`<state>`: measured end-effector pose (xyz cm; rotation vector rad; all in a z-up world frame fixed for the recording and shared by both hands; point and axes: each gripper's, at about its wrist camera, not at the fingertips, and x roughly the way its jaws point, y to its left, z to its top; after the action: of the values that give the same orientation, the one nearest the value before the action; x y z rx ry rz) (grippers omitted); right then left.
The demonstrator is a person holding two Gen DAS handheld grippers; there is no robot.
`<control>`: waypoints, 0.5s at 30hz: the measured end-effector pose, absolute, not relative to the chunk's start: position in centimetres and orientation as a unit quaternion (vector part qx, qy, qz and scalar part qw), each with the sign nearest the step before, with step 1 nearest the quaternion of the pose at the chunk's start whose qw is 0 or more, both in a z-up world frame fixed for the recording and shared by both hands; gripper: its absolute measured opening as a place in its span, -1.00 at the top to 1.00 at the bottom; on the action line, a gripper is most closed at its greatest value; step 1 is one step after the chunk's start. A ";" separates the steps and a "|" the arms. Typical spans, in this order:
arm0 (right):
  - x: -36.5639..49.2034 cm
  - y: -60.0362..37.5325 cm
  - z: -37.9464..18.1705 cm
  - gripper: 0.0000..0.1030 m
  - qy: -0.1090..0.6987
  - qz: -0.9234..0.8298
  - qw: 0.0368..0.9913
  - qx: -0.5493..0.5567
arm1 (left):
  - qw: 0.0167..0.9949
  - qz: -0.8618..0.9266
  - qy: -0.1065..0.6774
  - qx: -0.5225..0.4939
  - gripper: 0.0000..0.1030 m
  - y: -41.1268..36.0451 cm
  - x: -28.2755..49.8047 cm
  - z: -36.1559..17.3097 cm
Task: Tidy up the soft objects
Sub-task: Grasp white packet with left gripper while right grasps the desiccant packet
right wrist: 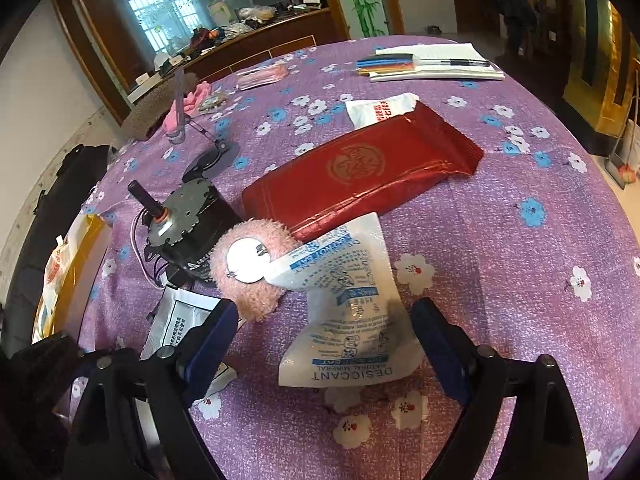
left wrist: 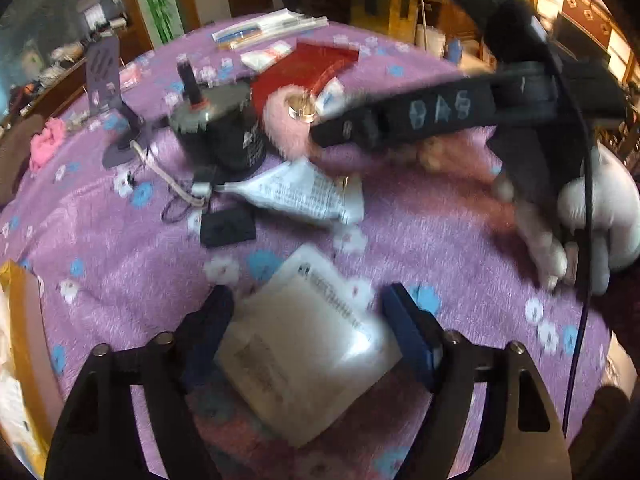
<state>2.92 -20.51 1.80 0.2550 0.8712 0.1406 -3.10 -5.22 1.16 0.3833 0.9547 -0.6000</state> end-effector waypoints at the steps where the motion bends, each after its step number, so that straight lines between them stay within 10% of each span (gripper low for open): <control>1: 2.7 -20.4 1.8 -0.81 0.419 0.067 0.898 0.117 | 0.830 -0.284 0.448 0.173 -0.58 -5.4 -3.3 1.1; 4: 2.5 -19.9 1.6 -0.82 0.419 0.064 0.900 0.099 | 0.835 -0.278 0.445 0.167 -0.55 -5.5 -3.8 1.0; 7: 2.3 -19.8 1.7 -0.77 0.420 0.069 0.900 0.092 | 0.826 -0.298 0.449 0.164 0.15 -5.1 -4.5 1.5; 15: 1.5 -20.4 2.1 0.08 0.407 0.060 0.907 0.092 | 0.839 -0.296 0.437 0.133 0.73 -3.8 -5.8 3.6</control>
<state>1.53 -20.36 2.11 0.1905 0.8396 0.1244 -5.80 -3.79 3.61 0.2820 0.9250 -0.6251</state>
